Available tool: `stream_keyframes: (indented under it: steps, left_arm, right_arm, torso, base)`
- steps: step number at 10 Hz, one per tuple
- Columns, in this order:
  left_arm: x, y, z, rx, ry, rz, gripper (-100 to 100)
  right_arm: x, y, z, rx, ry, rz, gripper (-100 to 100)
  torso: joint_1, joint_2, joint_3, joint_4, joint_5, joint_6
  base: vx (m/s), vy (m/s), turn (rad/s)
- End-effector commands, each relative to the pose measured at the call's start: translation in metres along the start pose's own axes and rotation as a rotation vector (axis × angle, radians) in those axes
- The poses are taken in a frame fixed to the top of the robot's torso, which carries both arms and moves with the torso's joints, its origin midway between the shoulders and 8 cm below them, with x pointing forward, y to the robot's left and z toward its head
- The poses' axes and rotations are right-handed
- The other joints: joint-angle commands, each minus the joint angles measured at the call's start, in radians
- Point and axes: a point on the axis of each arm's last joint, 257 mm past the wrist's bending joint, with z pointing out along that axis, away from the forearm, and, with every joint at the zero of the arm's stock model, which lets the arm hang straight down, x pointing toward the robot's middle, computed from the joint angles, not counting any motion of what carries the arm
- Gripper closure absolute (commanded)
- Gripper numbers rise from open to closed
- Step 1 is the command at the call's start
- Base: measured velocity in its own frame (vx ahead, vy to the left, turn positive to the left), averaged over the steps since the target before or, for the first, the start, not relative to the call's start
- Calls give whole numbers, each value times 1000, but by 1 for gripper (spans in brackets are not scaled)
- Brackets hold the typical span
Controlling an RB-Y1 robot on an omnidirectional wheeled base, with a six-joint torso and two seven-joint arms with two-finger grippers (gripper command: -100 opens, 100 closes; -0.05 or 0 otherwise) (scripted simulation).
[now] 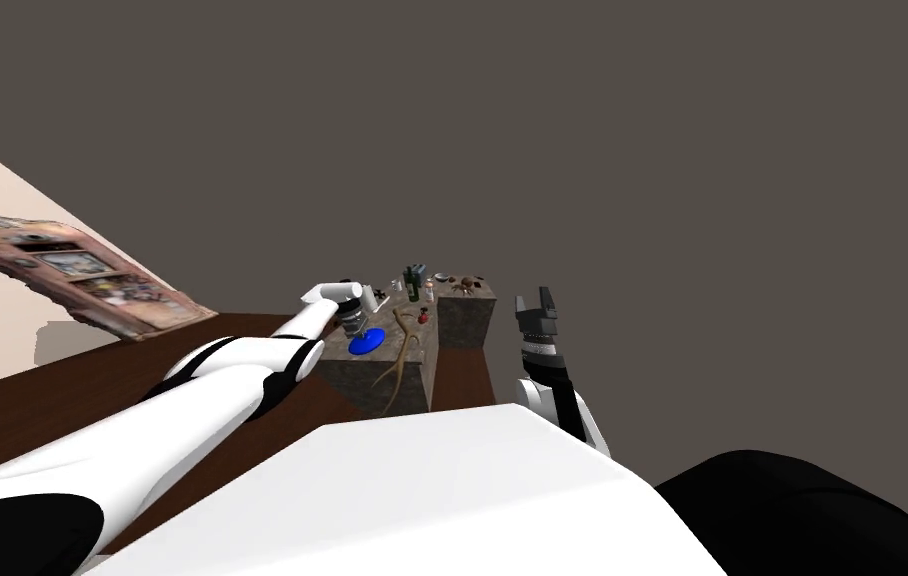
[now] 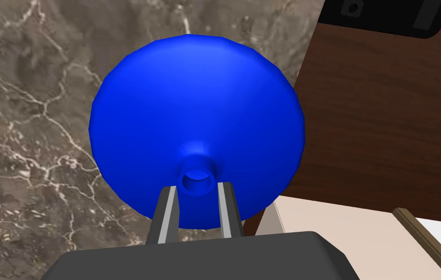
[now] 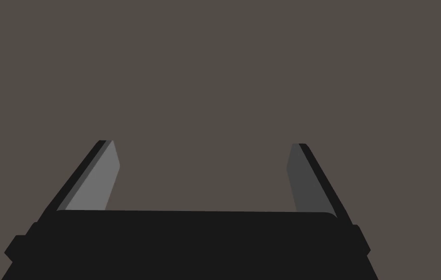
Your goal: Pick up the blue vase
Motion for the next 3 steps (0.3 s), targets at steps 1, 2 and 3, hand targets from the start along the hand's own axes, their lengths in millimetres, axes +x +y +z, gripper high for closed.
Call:
stream_keyframes:
  steps: [1,2,3]
  left_arm:
    - [8,-1,-1,-6,-8,25,100]
    - [6,0,0,-4,-4,16,100]
    - [7,0,0,-5,-5,17,0]
  right_arm:
    - [0,0,0,0,0,0,0]
    - [0,0,0,0,0,0,0]
    - [0,0,0,0,0,0,0]
  torso:
    - [0,0,0,0,0,0]
    - [0,0,0,0,0,2]
    - [0,1,0,0,0,2]
  base:
    - [45,-7,147]
    - [17,-2,4]
    - [0,0,0]
